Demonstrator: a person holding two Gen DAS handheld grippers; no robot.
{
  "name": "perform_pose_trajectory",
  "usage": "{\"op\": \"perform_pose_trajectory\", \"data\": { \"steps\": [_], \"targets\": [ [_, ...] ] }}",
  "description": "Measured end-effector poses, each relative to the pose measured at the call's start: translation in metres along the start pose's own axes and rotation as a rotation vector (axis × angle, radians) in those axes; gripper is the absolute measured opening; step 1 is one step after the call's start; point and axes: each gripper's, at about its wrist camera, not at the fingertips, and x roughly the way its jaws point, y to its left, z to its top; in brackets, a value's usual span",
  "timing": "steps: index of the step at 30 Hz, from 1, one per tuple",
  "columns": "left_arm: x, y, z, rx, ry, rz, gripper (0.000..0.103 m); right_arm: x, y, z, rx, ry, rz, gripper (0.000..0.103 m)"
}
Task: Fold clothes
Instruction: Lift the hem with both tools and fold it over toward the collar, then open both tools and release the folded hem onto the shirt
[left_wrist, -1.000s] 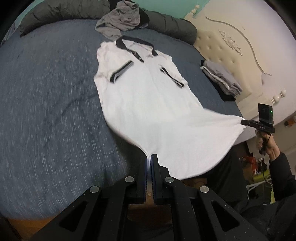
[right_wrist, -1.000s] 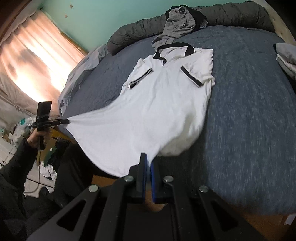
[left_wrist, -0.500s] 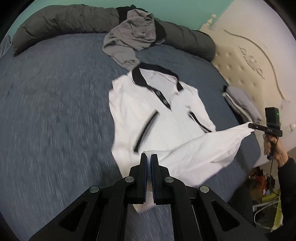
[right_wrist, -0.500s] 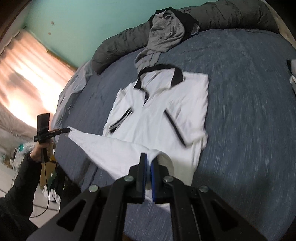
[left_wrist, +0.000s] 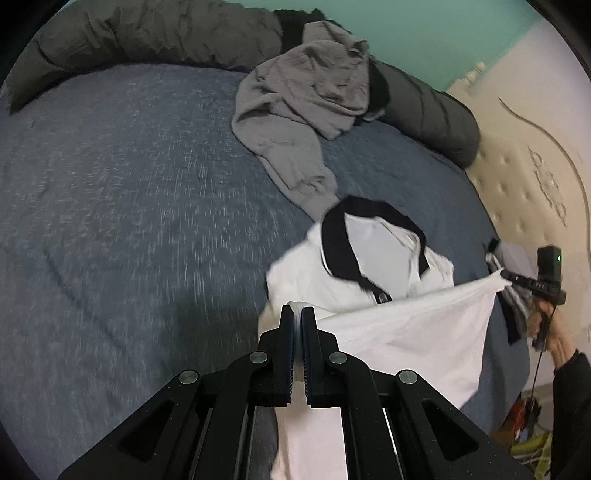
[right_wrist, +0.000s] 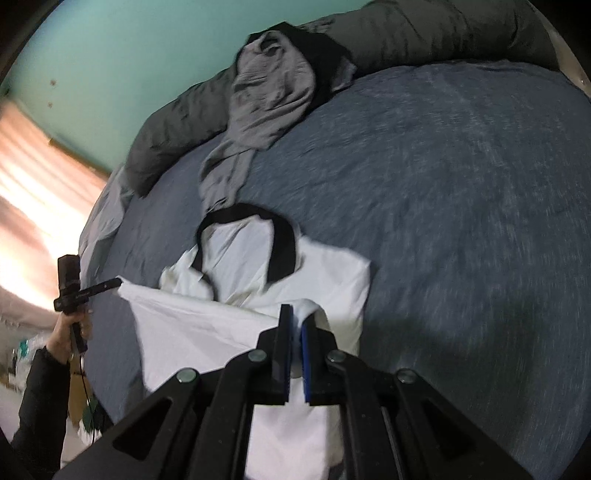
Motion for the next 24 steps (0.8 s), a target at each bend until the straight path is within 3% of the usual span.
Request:
{"op": "perform_pose_trajectory", "data": {
  "steps": [5,11,13,14,15,16,17,19,24],
  "targets": [
    [0.04,0.014,0.019,-0.032,0.004,0.008,0.004,0.036,-0.025,0.015,0.052,-0.006,-0.047,0.004],
    [0.074,0.029,0.014,-0.088,0.004,0.032,0.005,0.072,-0.041,0.009,0.068,-0.036,-0.117,0.005],
    [0.078,0.032,0.01,-0.096,-0.009,0.04,0.005,0.073,-0.044,0.006,0.071,-0.073,-0.164,0.014],
    [0.079,0.033,0.008,-0.1,-0.015,0.044,0.01,0.071,-0.045,0.005,0.072,-0.098,-0.191,0.021],
    [0.081,0.035,0.006,-0.103,-0.021,0.048,0.015,0.065,-0.044,0.005,0.068,-0.128,-0.196,0.041],
    [0.074,0.036,0.005,-0.112,-0.052,0.057,0.033,0.058,-0.043,0.005,0.064,-0.16,-0.199,0.051],
    [0.065,0.038,0.003,-0.121,-0.084,0.066,0.046,0.052,-0.043,0.004,0.06,-0.191,-0.201,0.051],
    [0.049,0.04,-0.001,-0.138,-0.148,0.084,0.046,0.045,-0.031,-0.001,0.0,-0.199,-0.195,0.051],
    [0.037,0.009,-0.025,0.007,-0.13,0.078,0.046,0.049,0.002,-0.024,-0.19,-0.117,-0.214,0.051]
  ]
}}
